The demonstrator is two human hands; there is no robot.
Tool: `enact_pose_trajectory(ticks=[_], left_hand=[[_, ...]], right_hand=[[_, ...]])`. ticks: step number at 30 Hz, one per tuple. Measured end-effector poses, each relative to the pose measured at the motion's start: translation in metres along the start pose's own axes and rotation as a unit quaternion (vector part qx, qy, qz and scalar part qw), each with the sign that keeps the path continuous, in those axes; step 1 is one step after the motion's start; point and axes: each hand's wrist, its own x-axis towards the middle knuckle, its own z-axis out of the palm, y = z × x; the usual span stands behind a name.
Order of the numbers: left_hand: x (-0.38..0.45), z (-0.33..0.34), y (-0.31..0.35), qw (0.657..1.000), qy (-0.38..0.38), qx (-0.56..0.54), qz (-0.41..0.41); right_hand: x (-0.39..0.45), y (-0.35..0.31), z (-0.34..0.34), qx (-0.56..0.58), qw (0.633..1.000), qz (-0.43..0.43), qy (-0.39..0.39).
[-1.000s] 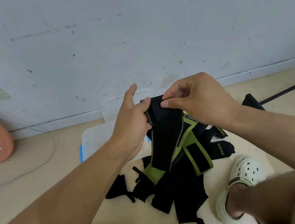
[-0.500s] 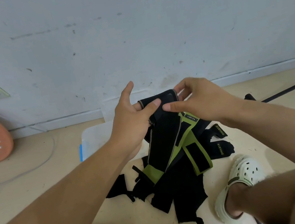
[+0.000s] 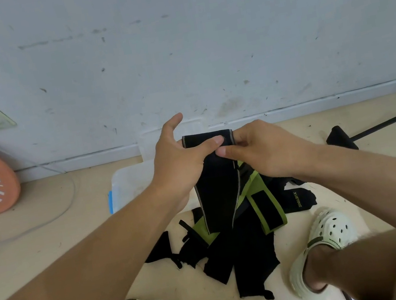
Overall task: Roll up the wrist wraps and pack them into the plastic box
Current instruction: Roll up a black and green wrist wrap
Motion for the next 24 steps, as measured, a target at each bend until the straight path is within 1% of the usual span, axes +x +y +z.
enact_pose_trajectory(ticks=[4,7,9,10,12,13,14,15,18,20,24], left_hand=[[0.004,-0.002,-0.006,0.999,-0.007,0.037,0.010],[0.005,-0.005,-0.003,0.995,-0.052,0.084,-0.005],[0.005,-0.006,0.000,0.991,-0.054,0.124,-0.002],[0.005,-0.006,0.002,0.990,-0.042,0.135,0.006],[0.000,-0.005,0.007,0.987,-0.021,0.156,0.037],[-0.003,-0.004,0.008,0.985,-0.020,0.165,0.052],[-0.005,-0.002,0.010,0.983,-0.023,0.168,0.067],[-0.007,-0.001,0.012,0.983,-0.030,0.166,0.079],[-0.009,0.002,0.016,0.982,-0.049,0.149,0.108],[-0.007,0.002,0.016,0.984,-0.043,0.131,0.116],[-0.002,-0.003,0.017,0.983,-0.021,0.138,0.117]], right_hand=[[0.001,0.003,0.001,-0.011,1.000,0.002,-0.021],[0.000,0.006,-0.013,-0.059,0.993,0.029,-0.101],[-0.006,0.007,-0.026,-0.128,0.980,0.050,-0.142],[-0.008,0.009,-0.030,-0.156,0.976,0.056,-0.140],[-0.008,0.012,-0.031,-0.173,0.979,0.049,-0.099],[-0.006,0.013,-0.028,-0.164,0.982,0.038,-0.081],[-0.005,0.014,-0.024,-0.151,0.985,0.024,-0.079],[-0.003,0.013,-0.018,-0.137,0.986,0.010,-0.093],[-0.001,0.010,-0.004,-0.097,0.978,-0.004,-0.184],[0.001,0.010,-0.001,-0.074,0.969,0.001,-0.234],[0.003,0.014,-0.018,-0.030,0.956,-0.006,-0.292]])
